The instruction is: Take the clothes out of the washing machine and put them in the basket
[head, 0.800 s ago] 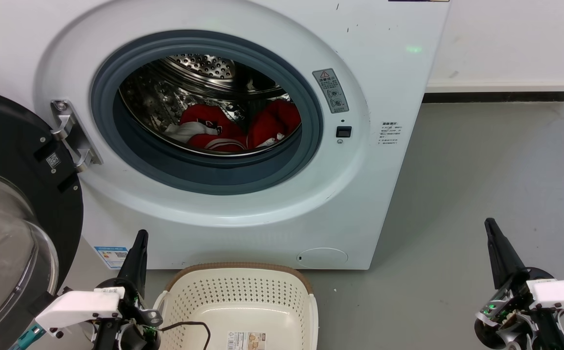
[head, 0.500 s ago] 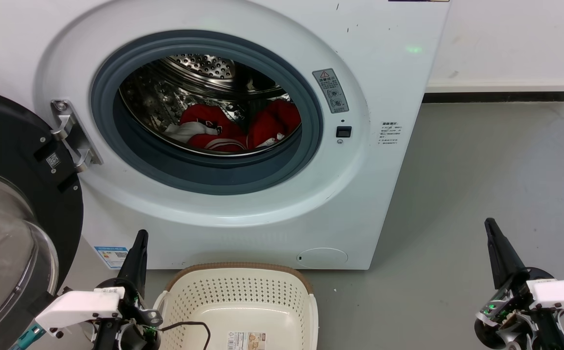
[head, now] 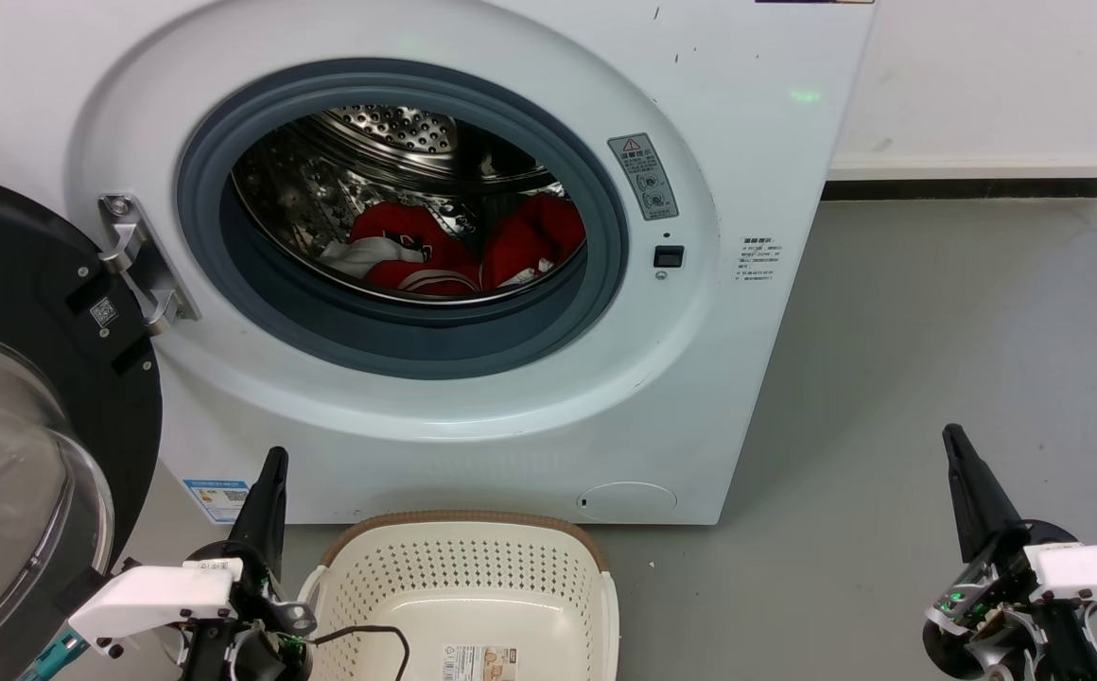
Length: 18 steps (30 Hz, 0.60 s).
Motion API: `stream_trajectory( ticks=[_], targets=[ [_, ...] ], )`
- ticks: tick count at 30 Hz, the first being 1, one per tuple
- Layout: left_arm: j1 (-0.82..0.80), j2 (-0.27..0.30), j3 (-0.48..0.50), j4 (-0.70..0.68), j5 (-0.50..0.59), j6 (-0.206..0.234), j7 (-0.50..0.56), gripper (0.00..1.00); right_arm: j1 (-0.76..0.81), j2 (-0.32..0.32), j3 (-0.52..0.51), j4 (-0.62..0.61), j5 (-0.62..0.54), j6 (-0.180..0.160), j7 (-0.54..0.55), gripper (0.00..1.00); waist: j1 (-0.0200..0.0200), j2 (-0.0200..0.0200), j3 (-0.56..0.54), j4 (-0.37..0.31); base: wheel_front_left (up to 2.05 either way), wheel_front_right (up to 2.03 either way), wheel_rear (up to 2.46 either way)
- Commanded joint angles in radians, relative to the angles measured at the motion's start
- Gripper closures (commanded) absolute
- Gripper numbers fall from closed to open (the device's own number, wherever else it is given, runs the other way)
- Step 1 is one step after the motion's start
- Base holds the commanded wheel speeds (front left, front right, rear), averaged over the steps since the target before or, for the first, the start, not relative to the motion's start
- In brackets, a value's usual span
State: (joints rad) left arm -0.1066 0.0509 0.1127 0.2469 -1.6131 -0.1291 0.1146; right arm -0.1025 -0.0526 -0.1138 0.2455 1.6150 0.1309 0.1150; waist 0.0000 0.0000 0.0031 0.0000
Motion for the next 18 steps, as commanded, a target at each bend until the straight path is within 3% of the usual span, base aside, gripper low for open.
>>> stream_trajectory(
  ticks=[1,5,6,18],
  targets=[
    [-0.005,-0.001,0.003,-0.001,0.0,-0.004,0.002,1.0,-0.012,0.004,0.0,0.002,-0.004,0.0,0.0,1.0,0.0,0.0,0.0,0.0,0.0,0.0,0.0],
    [-0.005,-0.001,0.003,-0.001,0.0,-0.004,0.002,1.0,-0.012,0.004,0.0,0.002,-0.004,0.0,0.0,1.0,0.0,0.0,0.0,0.0,0.0,0.0,0.0],
    [0.001,0.0,-0.001,0.003,0.0,0.0,0.0,0.0,0.002,0.0,0.0,0.002,0.0,0.0,0.0,0.0,0.0,0.0,0.0,0.0,0.0,0.0,0.0],
    [0.041,-0.002,-0.017,0.009,0.031,0.001,-0.049,0.0,0.039,0.001,0.012,0.013,-0.037,0.0,-0.049,0.0,0.0,0.0,0.001,-0.001,0.0,0.0,0.0]
  ],
)
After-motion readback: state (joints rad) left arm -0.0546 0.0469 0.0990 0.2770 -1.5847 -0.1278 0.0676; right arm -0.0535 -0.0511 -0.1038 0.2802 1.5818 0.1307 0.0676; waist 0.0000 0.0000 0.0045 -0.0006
